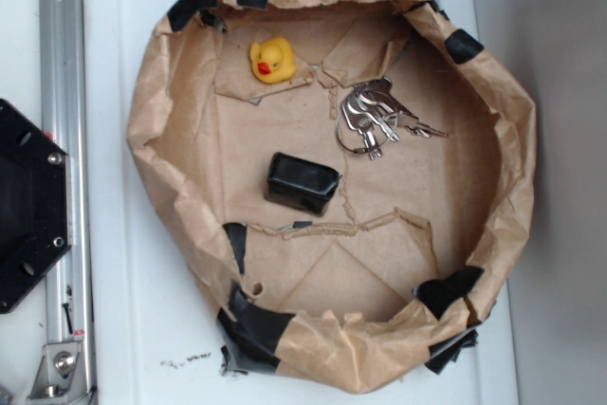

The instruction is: Grab the yellow duck.

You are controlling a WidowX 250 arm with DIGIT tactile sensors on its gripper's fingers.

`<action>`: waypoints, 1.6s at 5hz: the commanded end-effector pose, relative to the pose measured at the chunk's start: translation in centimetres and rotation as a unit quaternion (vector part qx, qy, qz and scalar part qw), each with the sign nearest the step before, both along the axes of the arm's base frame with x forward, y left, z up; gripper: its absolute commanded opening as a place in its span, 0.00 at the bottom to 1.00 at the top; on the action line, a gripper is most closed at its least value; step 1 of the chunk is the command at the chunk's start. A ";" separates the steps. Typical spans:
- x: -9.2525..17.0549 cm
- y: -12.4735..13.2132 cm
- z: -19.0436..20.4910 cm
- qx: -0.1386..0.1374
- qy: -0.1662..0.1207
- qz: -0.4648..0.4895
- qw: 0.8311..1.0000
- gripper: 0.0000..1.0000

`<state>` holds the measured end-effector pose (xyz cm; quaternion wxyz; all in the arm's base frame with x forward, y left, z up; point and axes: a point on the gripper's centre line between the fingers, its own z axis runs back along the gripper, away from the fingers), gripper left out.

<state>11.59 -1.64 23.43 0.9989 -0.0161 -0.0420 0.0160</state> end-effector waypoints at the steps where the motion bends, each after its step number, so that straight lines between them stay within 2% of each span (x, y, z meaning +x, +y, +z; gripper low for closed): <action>1: 0.0 0.0 0.0 0.000 0.000 0.000 1.000 1.00; 2: 4.1 1.2 -1.4 0.081 -0.043 -0.058 0.994 1.00; 3: 7.8 2.2 -3.6 0.073 -0.076 -0.114 0.988 1.00; 4: 11.2 3.8 -6.5 0.089 -0.051 -0.145 0.984 1.00; 5: 13.7 5.7 -9.1 0.074 -0.041 -0.164 0.983 1.00; 6: 15.3 6.0 -12.4 0.105 -0.021 -0.215 0.971 1.00; 7: 15.7 6.7 -15.9 0.119 -0.036 -0.276 0.953 1.00; 8: 14.8 7.4 -18.8 0.136 -0.028 -0.359 0.923 1.00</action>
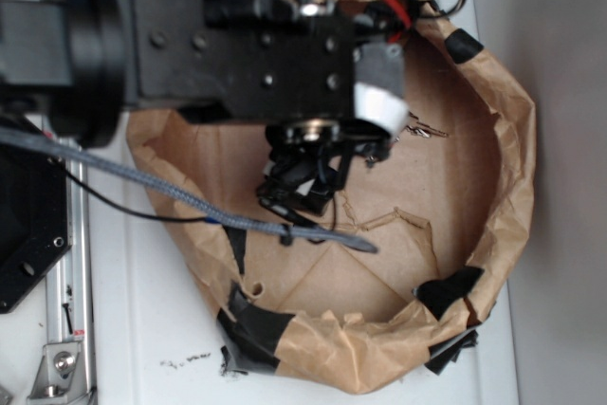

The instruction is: Grab the yellow duck.

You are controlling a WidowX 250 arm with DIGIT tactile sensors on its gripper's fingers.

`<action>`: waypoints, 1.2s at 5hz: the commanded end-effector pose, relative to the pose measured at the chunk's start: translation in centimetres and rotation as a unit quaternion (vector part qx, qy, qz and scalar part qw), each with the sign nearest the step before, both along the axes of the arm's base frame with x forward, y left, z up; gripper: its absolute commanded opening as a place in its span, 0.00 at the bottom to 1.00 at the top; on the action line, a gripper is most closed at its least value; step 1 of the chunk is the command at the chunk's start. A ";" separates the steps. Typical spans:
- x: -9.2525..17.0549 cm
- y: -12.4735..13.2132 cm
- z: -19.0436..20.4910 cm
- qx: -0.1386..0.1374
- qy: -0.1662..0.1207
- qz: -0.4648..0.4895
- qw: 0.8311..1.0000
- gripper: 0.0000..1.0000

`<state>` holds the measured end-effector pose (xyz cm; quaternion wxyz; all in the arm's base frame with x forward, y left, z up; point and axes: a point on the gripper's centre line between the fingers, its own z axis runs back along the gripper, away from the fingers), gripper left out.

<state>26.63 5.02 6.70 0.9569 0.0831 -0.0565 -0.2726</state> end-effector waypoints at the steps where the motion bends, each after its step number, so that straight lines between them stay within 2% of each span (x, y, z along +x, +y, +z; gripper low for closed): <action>1: -0.9 2.0 -2.2 0.013 -0.003 -0.083 0.996 1.00; 2: -1.3 2.9 -1.4 0.022 0.006 -0.061 0.998 1.00; 3: -0.7 2.5 1.5 0.028 0.011 -0.015 0.999 1.00; 4: 0.0 1.2 5.1 -0.008 0.007 0.027 1.000 1.00; 5: -0.2 0.5 5.0 0.000 0.012 0.018 1.000 1.00; 6: -0.5 0.6 2.5 0.018 0.035 0.012 0.999 1.00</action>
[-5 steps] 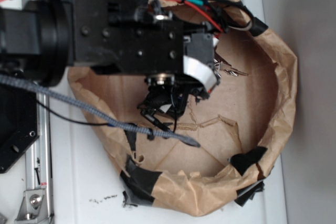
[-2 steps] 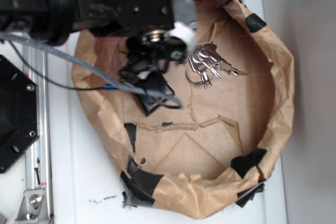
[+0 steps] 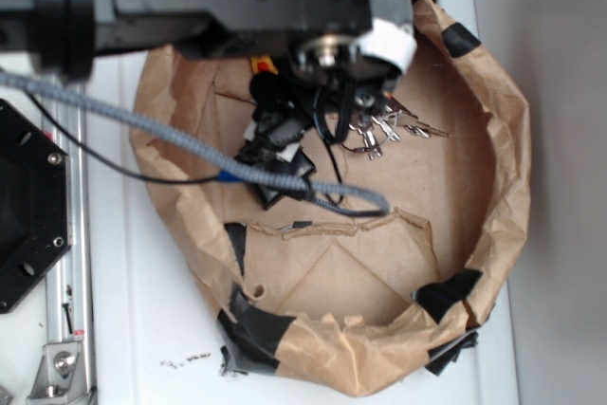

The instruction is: Grab the yellow duck.

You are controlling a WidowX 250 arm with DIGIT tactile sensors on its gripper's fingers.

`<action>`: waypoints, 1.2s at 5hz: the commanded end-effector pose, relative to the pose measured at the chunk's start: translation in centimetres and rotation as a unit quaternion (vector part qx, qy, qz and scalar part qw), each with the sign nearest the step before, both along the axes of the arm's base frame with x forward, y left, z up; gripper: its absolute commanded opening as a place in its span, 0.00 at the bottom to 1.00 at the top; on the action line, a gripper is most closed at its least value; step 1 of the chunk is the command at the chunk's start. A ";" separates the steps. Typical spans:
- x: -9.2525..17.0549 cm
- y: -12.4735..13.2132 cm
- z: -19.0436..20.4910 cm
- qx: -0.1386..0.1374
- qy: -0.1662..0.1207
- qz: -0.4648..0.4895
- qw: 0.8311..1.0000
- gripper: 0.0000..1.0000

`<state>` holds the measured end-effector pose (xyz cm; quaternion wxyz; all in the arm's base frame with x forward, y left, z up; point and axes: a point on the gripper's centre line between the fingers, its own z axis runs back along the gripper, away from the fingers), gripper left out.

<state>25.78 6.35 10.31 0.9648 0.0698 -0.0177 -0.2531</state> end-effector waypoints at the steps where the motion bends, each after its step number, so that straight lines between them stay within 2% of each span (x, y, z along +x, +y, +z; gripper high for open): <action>1: -0.2 -0.9 -2.8 0.009 0.005 -0.019 1.000 1.00; 2: -0.6 -0.8 -4.1 0.010 0.011 -0.037 0.999 1.00; 3: -0.8 -1.0 -6.1 -0.003 0.019 -0.066 0.998 1.00; 4: -0.9 0.6 -8.5 0.002 0.028 -0.073 0.997 1.00; 5: -1.3 1.9 -9.0 0.021 0.039 -0.077 0.996 1.00; 6: -1.6 2.6 -8.6 0.025 0.048 -0.067 0.996 0.00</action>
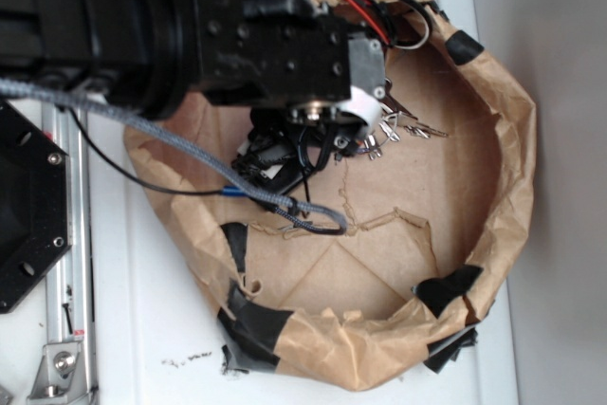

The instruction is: Grab the yellow duck.

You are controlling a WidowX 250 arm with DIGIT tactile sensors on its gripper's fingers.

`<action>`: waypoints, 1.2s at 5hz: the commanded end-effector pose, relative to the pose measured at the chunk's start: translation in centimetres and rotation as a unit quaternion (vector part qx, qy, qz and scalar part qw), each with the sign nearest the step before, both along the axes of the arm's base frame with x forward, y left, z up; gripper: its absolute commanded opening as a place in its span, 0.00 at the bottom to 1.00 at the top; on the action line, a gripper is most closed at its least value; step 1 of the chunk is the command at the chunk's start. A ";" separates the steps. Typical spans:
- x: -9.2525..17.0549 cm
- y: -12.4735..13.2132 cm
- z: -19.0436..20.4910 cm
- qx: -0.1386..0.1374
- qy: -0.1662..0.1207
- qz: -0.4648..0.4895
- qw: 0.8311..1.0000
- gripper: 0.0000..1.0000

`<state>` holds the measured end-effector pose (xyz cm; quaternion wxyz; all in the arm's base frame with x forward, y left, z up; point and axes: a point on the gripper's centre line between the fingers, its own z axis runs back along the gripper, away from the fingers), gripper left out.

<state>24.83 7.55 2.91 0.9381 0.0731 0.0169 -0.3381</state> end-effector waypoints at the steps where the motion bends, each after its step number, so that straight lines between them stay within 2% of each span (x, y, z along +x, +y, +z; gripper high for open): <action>1: -0.5 1.4 0.0 0.002 -0.001 0.027 1.000 0.00; 2: 0.0 0.7 2.7 -0.025 -0.021 0.053 0.998 1.00; 3: 0.7 -0.8 5.9 -0.043 -0.035 0.056 0.997 1.00; 4: 0.6 -1.9 7.5 -0.041 -0.042 0.049 0.997 1.00; 6: -1.2 -0.3 3.8 -0.035 0.001 0.042 0.998 1.00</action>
